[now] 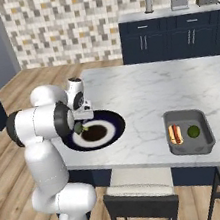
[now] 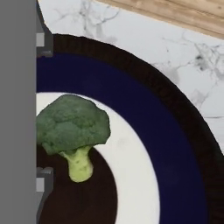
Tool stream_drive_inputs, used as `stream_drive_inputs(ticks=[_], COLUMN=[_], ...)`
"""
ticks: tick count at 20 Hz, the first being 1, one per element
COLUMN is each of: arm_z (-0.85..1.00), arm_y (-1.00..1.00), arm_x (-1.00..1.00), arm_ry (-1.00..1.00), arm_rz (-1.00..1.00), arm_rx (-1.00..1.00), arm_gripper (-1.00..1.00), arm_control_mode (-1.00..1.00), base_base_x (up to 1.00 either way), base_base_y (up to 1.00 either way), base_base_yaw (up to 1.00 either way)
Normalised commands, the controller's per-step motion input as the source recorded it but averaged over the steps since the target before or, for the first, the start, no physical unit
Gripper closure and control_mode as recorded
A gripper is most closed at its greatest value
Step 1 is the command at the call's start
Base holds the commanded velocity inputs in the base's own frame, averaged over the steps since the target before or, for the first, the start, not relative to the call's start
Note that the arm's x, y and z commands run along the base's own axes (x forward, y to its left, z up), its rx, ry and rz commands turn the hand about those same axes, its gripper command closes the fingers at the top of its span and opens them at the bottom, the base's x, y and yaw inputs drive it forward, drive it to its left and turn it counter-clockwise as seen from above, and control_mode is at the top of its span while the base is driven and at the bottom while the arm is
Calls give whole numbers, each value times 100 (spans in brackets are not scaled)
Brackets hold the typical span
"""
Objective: Place one cooked food and one vegetable from the large plate to each tupperware container.
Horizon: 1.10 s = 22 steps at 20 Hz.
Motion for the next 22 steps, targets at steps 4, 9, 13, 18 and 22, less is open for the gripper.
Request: stream_drive_inputs(ticks=[4,9,13,18,22], arm_z=[-34,-25,-17,-35,-25], arm_y=[0,0,0,15,8], arm_x=[41,1,-6,-1,-41], arm_ry=[2,14,11,7,1], arm_rz=[0,0,0,4,5], arm_rx=[-1,0,0,0,0], arm_gripper=[-100,-100,-100,100,100], arm_control_mode=[-100,-100,-100,-100,-100], base_base_x=[0,0,0,0,0], base_base_y=[0,0,0,0,0], base_base_yaw=[0,0,0,0,0])
